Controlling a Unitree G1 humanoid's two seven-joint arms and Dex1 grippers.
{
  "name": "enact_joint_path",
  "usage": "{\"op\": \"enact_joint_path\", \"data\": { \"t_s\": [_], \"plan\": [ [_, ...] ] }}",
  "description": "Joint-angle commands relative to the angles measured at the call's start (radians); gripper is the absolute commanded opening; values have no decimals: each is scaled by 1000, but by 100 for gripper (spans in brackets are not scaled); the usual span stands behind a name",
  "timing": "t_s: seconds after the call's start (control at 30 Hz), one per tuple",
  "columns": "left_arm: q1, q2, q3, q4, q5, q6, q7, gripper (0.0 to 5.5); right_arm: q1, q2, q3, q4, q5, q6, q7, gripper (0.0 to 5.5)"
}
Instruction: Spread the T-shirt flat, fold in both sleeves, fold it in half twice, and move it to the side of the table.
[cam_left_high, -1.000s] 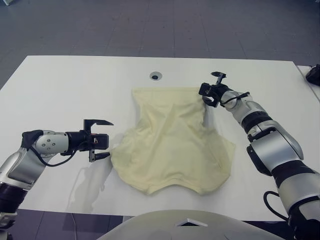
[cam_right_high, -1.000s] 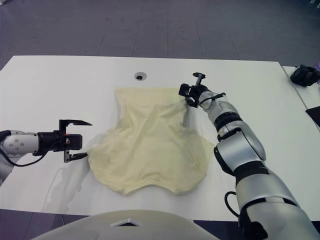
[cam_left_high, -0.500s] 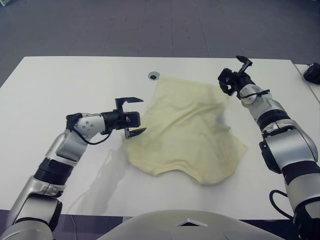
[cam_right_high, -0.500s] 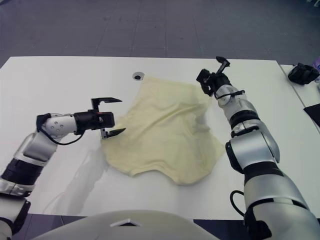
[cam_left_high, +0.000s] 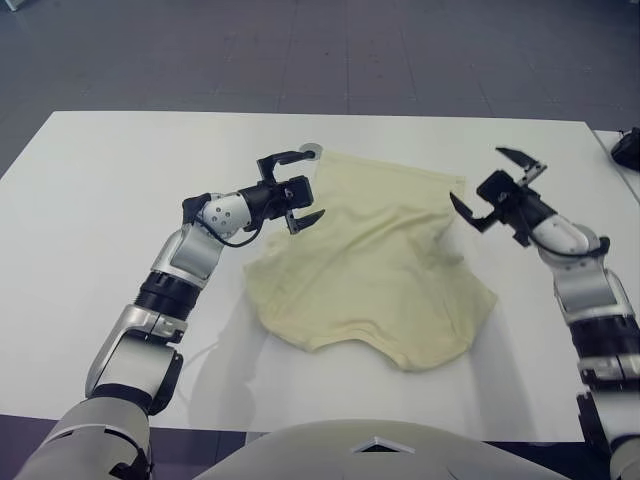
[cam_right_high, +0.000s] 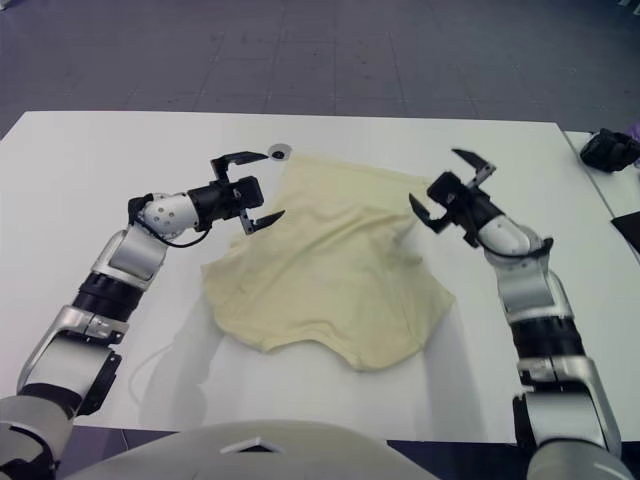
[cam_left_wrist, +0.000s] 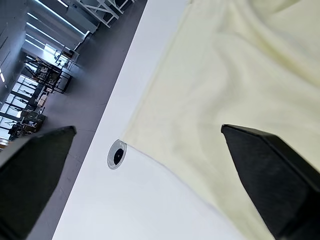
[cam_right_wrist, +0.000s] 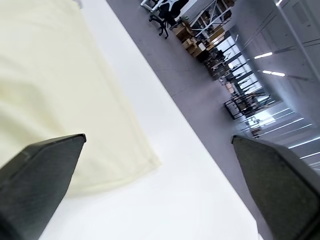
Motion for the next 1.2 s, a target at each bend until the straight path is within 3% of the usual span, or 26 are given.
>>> {"op": "enact_joint_path", "data": {
  "t_s": [0.03, 0.4, 0.63, 1.0, 1.2],
  "plan": [
    [-223, -92, -41, 518, 109, -156, 194, 540, 431, -132, -159, -584, 81, 191, 200, 539],
    [-305, -183, -103, 848, 206, -338, 331, 540, 659, -168, -176, -571, -74, 178, 261, 539],
    [-259, -126, -159, 919, 296, -211, 378, 540, 696, -159, -194, -524, -84, 214, 270, 539],
    [-124, -75, -130, 809, 232, -242, 295, 540, 487, -55, -190, -521, 62, 404, 251, 539],
    [-196, -21, -86, 687, 190, -301, 289, 540, 456, -33, -244, -742, 372, 528, 385, 539]
  ]
}}
